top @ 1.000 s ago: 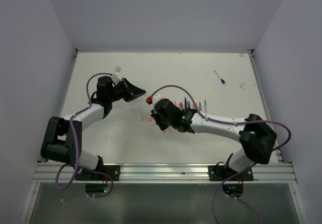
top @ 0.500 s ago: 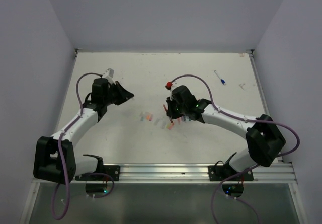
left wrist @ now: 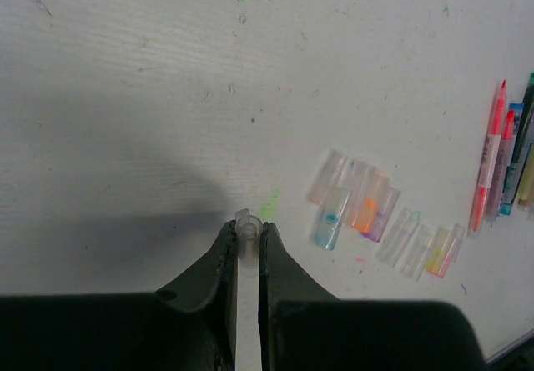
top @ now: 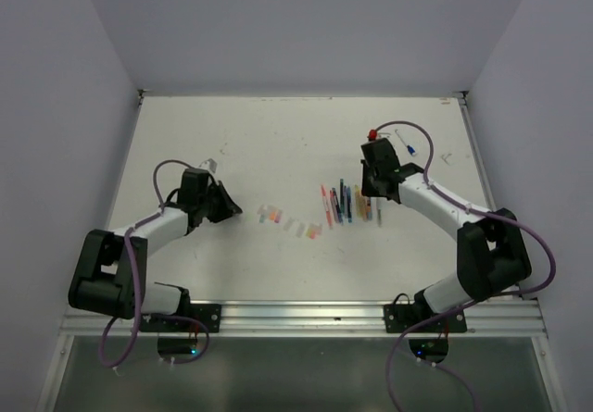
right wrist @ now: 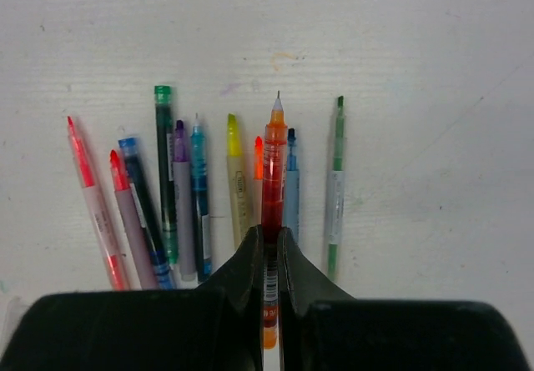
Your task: Open the pen caps
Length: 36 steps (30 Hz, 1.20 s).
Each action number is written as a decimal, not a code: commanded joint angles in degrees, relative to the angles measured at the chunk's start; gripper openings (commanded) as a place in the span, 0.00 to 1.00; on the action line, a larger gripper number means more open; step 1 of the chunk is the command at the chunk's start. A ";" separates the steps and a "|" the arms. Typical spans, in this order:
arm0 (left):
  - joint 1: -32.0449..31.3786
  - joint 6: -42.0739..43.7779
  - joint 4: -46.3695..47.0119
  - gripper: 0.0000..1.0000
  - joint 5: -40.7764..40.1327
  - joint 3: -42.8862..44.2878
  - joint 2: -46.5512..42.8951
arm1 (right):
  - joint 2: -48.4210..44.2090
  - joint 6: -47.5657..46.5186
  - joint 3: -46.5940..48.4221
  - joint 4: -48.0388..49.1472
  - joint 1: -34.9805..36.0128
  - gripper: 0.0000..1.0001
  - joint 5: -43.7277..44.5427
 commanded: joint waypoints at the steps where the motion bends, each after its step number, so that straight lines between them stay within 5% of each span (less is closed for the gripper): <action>1: 0.24 1.95 6.91 0.00 2.25 -0.55 1.28 | -1.07 -0.73 -1.14 -1.19 -2.18 0.00 2.25; 24: -1.96 -1.22 13.34 0.26 4.37 -4.50 3.39 | 7.28 -0.82 -1.67 2.15 -5.00 0.00 -2.06; 36: -1.96 -1.39 13.51 0.37 4.54 -5.64 0.84 | 6.49 -0.64 -0.09 0.84 -4.91 0.22 -1.71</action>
